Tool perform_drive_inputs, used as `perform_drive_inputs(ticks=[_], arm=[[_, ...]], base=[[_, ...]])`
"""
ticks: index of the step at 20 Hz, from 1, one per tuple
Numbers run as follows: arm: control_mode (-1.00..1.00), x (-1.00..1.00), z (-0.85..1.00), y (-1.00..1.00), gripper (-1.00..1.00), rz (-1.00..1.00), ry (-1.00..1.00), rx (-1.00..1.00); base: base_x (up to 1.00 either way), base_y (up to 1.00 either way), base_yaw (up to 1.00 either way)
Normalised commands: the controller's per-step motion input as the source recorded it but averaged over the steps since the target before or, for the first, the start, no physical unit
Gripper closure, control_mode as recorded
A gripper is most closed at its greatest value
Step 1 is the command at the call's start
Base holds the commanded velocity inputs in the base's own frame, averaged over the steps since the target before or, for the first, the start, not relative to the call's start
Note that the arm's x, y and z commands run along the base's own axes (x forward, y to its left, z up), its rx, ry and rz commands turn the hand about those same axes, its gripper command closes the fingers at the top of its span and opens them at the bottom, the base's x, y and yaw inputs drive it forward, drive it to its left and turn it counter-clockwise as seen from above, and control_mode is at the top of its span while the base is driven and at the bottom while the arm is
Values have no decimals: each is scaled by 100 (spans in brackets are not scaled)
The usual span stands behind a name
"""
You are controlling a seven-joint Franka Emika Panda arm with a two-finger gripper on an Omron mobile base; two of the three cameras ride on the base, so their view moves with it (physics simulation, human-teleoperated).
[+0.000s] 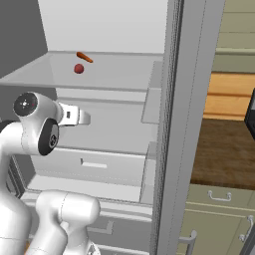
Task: Take the strawberry from the fridge and place it on top of the pancake, located on the dining counter.
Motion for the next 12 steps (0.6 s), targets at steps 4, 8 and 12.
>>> perform_drive_inputs(ticks=[4, 8, 12], arm=[[-100, 0, 89, 1, -100, 0, -7, 15], [-100, 0, 94, 8, -100, 0, -1, 1], [-100, 12, 74, 21, -100, 0, -2, 0]], base=[[0, 0, 0], [0, 0, 0], [0, 0, 0]])
